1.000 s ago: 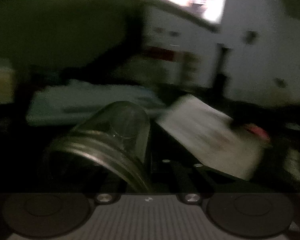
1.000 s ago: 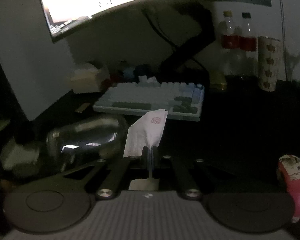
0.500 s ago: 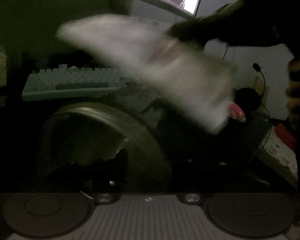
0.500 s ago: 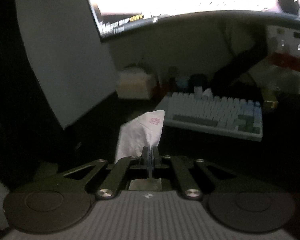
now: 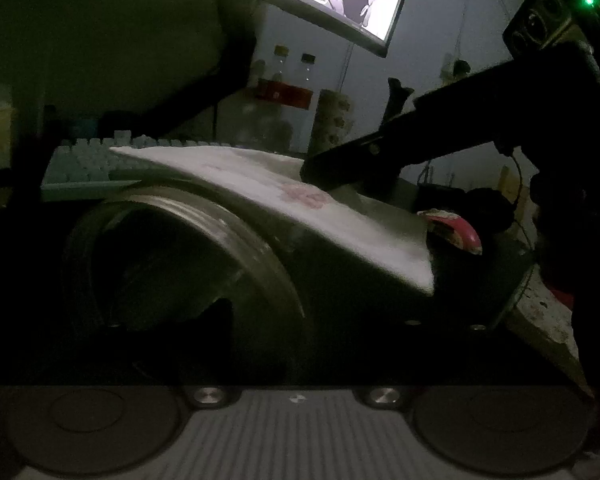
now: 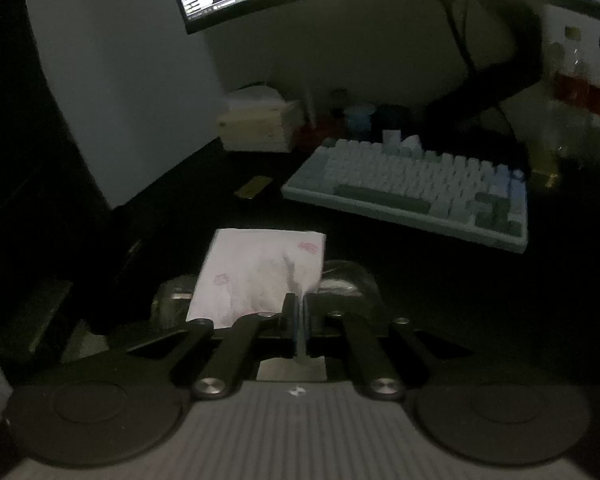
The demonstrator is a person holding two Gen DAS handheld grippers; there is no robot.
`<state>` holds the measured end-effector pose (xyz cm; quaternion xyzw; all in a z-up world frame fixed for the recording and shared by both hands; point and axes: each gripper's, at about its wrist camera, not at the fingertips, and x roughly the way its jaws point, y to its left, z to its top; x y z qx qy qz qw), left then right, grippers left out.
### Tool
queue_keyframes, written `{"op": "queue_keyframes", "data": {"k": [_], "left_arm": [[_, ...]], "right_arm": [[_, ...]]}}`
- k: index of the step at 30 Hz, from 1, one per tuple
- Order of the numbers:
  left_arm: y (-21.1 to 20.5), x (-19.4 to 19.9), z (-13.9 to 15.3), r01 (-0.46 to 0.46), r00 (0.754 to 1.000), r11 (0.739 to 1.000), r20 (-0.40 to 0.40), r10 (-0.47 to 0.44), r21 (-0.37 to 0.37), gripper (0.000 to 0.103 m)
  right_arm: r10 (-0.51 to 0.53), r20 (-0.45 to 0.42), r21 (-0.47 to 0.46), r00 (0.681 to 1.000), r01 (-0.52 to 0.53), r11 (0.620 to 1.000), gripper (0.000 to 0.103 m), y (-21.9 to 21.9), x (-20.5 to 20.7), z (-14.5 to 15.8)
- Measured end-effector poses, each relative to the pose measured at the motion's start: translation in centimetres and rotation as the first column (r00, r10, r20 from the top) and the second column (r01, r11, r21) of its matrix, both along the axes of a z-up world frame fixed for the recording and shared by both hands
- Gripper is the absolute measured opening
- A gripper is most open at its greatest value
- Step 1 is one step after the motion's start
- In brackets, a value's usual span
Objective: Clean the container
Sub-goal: 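Push the tissue into the jar mouth with the right tool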
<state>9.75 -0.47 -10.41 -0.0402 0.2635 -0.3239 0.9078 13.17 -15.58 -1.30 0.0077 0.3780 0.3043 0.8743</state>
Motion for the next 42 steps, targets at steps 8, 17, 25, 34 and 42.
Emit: {"op": "queue_keyframes", "data": {"k": [8, 17, 25, 34, 42], "left_arm": [[-0.2, 0.2, 0.3, -0.002, 1.0, 1.0, -0.006, 0.002, 0.0, 0.07], [-0.1, 0.3, 0.3, -0.006, 1.0, 1.0, -0.01, 0.006, -0.008, 0.072], [-0.3, 0.2, 0.3, -0.02, 1.0, 1.0, -0.001, 0.02, 0.004, 0.074], [-0.2, 0.0, 0.1, -0.032, 0.999, 0.999, 0.01, 0.032, 0.001, 0.076], [-0.1, -0.3, 0.1, -0.074, 0.997, 0.997, 0.019, 0.074, 0.005, 0.089]], "right_arm": [[-0.018, 0.104, 0.036, 0.994, 0.014, 0.999, 0.096, -1.3, -1.2, 1.2], [-0.008, 0.097, 0.104, 0.995, -0.003, 0.995, 0.042, -0.9, -1.0, 0.4], [-0.06, -0.013, 0.221, 0.998, 0.061, 0.973, 0.043, -1.3, 1.0, -0.8], [-0.078, 0.074, 0.129, 0.994, 0.068, 0.989, 0.053, 1.0, -0.8, -1.6], [-0.099, 0.133, 0.136, 0.986, 0.081, 0.987, 0.013, 1.5, 0.7, -2.2]]}}
